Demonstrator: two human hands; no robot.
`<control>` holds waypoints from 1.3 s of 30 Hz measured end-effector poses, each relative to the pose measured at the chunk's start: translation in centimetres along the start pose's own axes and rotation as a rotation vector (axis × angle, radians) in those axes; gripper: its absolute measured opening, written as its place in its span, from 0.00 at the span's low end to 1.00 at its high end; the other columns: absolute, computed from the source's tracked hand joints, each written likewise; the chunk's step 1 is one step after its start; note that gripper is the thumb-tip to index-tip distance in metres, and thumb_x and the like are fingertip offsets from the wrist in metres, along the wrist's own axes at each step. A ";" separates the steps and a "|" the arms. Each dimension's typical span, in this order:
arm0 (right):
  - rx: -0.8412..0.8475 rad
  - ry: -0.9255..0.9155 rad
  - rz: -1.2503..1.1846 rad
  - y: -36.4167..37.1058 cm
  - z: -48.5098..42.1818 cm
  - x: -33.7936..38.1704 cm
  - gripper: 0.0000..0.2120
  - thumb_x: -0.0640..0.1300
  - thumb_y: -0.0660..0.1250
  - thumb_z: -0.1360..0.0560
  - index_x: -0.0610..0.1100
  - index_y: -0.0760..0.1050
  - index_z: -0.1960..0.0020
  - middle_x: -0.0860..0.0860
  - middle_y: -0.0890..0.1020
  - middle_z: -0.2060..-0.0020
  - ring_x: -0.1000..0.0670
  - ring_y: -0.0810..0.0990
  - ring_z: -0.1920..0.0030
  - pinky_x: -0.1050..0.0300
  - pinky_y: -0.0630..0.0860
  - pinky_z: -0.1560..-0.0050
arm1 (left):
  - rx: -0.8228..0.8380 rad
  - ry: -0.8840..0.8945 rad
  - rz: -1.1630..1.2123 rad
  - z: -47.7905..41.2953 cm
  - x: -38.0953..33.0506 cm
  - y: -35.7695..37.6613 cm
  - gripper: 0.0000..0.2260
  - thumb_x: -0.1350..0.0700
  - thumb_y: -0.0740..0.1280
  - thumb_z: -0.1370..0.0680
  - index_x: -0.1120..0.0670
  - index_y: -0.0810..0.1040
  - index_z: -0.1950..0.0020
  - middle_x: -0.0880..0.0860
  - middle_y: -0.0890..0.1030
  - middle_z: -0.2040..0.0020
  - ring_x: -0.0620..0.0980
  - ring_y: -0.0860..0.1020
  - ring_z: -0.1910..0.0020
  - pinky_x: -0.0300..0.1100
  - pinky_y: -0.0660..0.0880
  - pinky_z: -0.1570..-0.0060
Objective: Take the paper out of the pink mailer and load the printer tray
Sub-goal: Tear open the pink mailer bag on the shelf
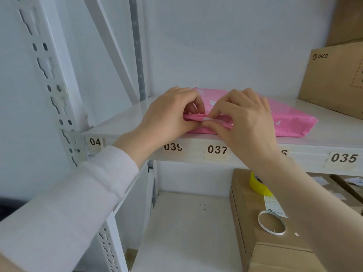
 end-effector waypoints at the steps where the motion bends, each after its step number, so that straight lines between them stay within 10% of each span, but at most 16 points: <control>1: 0.007 0.012 -0.044 0.2 -0.2 -0.1 0.10 0.52 0.70 0.34 0.45 0.79 0.63 0.49 0.80 0.64 0.43 0.76 0.60 0.49 0.69 0.58 | -0.004 0.000 -0.003 0.0 0.0 0.0 0.08 0.59 0.72 0.34 0.50 0.75 0.60 0.39 0.71 0.68 0.43 0.69 0.61 0.47 0.73 0.60; 10: 0.299 0.251 -0.277 2.1 -1.6 -1.9 0.05 0.47 0.71 0.32 0.47 0.78 0.65 0.47 0.82 0.62 0.46 0.79 0.58 0.45 0.76 0.53 | -0.008 0.041 -0.033 0.3 -0.6 0.0 0.10 0.53 0.74 0.33 0.52 0.74 0.59 0.39 0.69 0.67 0.48 0.69 0.60 0.50 0.74 0.62; 17: 0.156 0.130 -0.233 -0.2 0.3 -3.1 0.07 0.48 0.73 0.34 0.46 0.78 0.63 0.47 0.82 0.62 0.47 0.78 0.59 0.45 0.76 0.59 | 0.056 0.102 -0.065 0.6 -1.0 -0.2 0.12 0.44 0.67 0.32 0.48 0.77 0.53 0.37 0.70 0.61 0.43 0.71 0.56 0.40 0.70 0.57; 22: 0.116 0.079 -0.199 -1.1 1.1 -4.0 0.05 0.45 0.71 0.33 0.44 0.78 0.62 0.46 0.82 0.60 0.44 0.79 0.57 0.44 0.77 0.59 | 0.060 0.145 0.023 0.7 -1.6 0.7 0.09 0.56 0.67 0.30 0.53 0.78 0.51 0.46 0.79 0.53 0.48 0.74 0.51 0.48 0.72 0.51; 39: 0.101 0.069 -0.225 -1.0 1.3 -3.7 0.06 0.46 0.70 0.33 0.43 0.79 0.62 0.47 0.81 0.59 0.44 0.79 0.56 0.44 0.77 0.60 | -0.014 0.095 -0.016 0.0 -2.3 0.6 0.14 0.41 0.65 0.30 0.52 0.78 0.60 0.39 0.74 0.64 0.40 0.73 0.61 0.42 0.71 0.62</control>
Point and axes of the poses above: each hand's wrist, its own z-axis away from the middle knuckle, its own y-axis out of the palm, x = y × z, the point moved 9 cm from there along -z, towards the middle knuckle
